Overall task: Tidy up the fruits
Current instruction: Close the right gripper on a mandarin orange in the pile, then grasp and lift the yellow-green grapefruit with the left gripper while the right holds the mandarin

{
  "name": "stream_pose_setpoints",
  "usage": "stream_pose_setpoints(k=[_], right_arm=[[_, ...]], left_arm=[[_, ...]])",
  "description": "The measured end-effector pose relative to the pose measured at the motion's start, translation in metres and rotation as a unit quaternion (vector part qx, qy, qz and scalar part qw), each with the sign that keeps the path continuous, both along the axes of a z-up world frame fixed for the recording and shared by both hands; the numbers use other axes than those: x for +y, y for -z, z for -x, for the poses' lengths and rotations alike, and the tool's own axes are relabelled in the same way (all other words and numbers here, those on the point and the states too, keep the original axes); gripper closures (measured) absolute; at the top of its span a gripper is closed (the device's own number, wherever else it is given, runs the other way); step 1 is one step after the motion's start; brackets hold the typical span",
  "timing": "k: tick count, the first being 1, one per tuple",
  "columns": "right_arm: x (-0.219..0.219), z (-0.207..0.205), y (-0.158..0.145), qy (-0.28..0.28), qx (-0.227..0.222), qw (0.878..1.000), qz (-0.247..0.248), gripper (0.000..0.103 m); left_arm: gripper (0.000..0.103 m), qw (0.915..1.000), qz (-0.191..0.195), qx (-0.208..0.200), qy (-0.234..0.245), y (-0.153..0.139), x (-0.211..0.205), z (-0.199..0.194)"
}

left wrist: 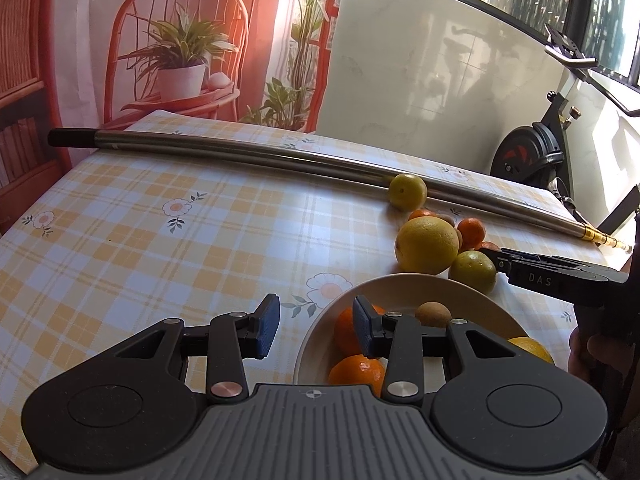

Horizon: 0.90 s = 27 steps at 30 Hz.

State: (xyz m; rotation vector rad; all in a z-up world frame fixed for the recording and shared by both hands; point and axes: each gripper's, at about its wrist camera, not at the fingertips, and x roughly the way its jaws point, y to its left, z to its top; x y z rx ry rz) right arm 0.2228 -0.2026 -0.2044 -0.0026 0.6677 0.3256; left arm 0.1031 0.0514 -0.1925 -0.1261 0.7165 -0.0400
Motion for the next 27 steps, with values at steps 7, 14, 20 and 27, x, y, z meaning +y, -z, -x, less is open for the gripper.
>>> stream_pose_setpoints(k=[7,14,20,27], right_arm=[[-0.006,-0.003,0.002,-0.004,0.014,1.0,-0.02,0.069],[-0.002,0.011,-0.002,0.005,-0.016,1.0,-0.006,0.07],[-0.011,0.018,-0.003,0.023,-0.024,0.999,-0.013,0.07],[-0.033,0.029,-0.005,0.068,-0.034,0.996,-0.034,0.07]], left_arm=[[0.061,1.0,0.009,0.001,0.001,-0.004,0.003,-0.002],[0.061,0.9999,0.013,0.005,0.005,-0.011,0.001,-0.008],[0.061,0.9996,0.015,-0.003,0.024,-0.023,-0.008,-0.018],[0.061,0.9971,0.046,0.005,0.061,-0.035,-0.023,-0.044]])
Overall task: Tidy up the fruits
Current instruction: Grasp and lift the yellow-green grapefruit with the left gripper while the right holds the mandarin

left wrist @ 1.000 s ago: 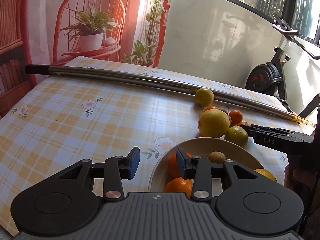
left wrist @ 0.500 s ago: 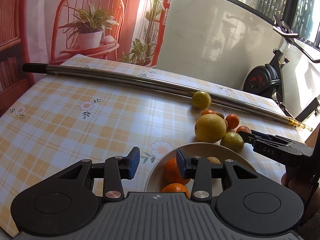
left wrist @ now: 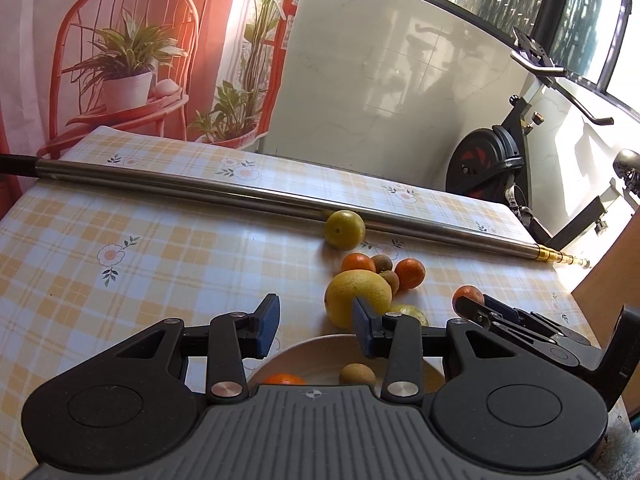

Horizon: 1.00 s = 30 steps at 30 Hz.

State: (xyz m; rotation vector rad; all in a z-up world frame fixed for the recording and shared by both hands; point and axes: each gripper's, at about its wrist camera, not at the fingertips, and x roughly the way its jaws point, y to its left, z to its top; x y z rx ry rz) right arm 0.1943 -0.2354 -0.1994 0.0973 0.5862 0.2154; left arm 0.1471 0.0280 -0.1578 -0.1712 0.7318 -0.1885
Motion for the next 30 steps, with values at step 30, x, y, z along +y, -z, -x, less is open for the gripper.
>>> stream_pose_setpoints(k=[30], right_arm=[[-0.006,0.006,-0.002,0.001,-0.015,1.0,-0.016,0.069]], left_arm=[[0.068,0.9945,-0.015,0.069,0.078,0.021,-0.055,-0.079]])
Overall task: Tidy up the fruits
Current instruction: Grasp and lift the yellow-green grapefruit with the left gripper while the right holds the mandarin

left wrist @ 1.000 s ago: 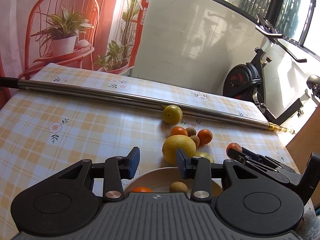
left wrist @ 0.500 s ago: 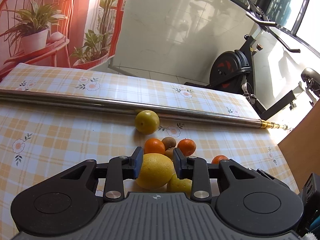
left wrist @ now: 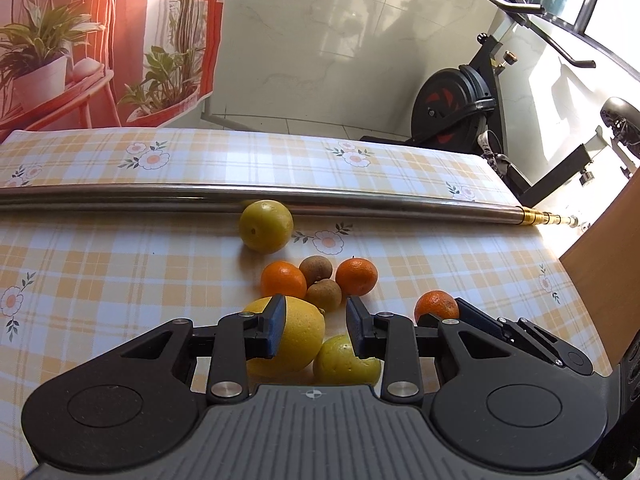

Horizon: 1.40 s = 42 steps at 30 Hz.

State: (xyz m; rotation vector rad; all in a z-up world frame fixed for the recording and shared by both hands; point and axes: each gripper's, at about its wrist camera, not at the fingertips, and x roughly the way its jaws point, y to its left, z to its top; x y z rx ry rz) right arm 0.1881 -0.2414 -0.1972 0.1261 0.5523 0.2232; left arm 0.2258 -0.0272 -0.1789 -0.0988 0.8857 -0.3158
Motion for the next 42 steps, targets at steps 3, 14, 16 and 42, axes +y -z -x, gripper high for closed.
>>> stream_pose_setpoints(k=[3,14,16,42], right_arm=[[-0.001,0.001,0.0,-0.002,0.0,1.0,-0.002,0.069],[-0.003,0.001,-0.001,-0.001,-0.001,1.0,-0.004,0.069],[-0.003,0.001,-0.001,-0.001,-0.001,1.0,-0.005,0.069],[-0.011,-0.001,0.001,0.017,-0.002,1.0,-0.027,0.069]], left_arm=[[0.068,0.9998,0.009,0.001,-0.016,-0.003,0.008,-0.004],[0.061,0.9982,0.021,0.001,-0.057,-0.014,0.015,-0.018],[0.059,0.9971,0.03,-0.016,-0.067,-0.024,0.019,-0.022],[0.049,0.9989,-0.032,0.032,-0.008,0.035,-0.006,-0.113]])
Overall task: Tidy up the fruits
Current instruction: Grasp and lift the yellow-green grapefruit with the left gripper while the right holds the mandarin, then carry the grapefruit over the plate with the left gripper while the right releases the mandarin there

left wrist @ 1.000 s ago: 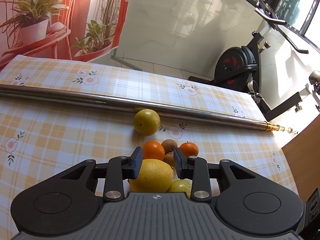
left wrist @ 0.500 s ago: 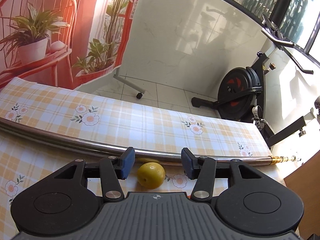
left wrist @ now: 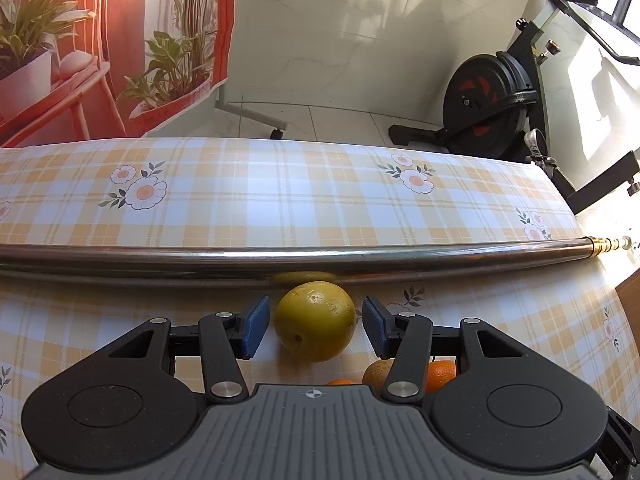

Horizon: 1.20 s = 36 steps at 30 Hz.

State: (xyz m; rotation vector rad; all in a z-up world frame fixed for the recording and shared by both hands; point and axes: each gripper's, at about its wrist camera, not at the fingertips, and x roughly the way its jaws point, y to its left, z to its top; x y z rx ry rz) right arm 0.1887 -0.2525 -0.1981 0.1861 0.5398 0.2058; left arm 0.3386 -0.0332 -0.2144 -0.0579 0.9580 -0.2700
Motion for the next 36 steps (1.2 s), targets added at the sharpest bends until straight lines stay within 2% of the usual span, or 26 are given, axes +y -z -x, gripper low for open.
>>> stream_pose_setpoints(k=[5,7,11,16,19,25,29,32,36], right_arm=[[-0.002,0.0,0.0,-0.001,0.001,1.0,-0.006,0.069],[-0.003,-0.001,0.0,-0.001,0.002,1.0,-0.008,0.069],[-0.004,-0.001,0.0,-0.002,0.003,1.0,-0.01,0.069],[-0.005,-0.002,0.0,0.002,0.004,1.0,-0.014,0.069],[-0.006,-0.002,0.001,0.004,0.004,1.0,-0.016,0.069],[-0.009,0.0,0.001,0.01,0.001,1.0,-0.022,0.069],[-0.008,-0.002,0.002,0.012,0.01,1.0,-0.02,0.069],[-0.006,-0.004,0.002,0.009,0.017,1.0,-0.016,0.069],[-0.001,-0.005,0.002,0.006,0.021,1.0,-0.005,0.069]], left_arm=[[0.05,1.0,-0.006,0.006,-0.003,0.006,-0.002,-0.005],[0.054,0.9999,-0.014,-0.001,-0.001,0.006,-0.003,-0.004],[0.054,0.9994,-0.032,-0.013,0.008,0.002,-0.005,0.005],[0.054,0.9992,-0.016,-0.033,0.018,-0.019,0.0,0.029],[0.054,0.9988,-0.005,-0.046,0.018,-0.036,0.006,0.051],[0.054,0.9974,0.018,-0.065,0.026,-0.058,0.03,0.122],[0.054,0.998,0.02,-0.054,0.024,-0.055,0.048,0.166],[0.054,0.9985,0.037,-0.038,0.009,-0.049,0.066,0.2],[0.054,0.998,0.052,-0.034,0.011,-0.042,0.075,0.228]])
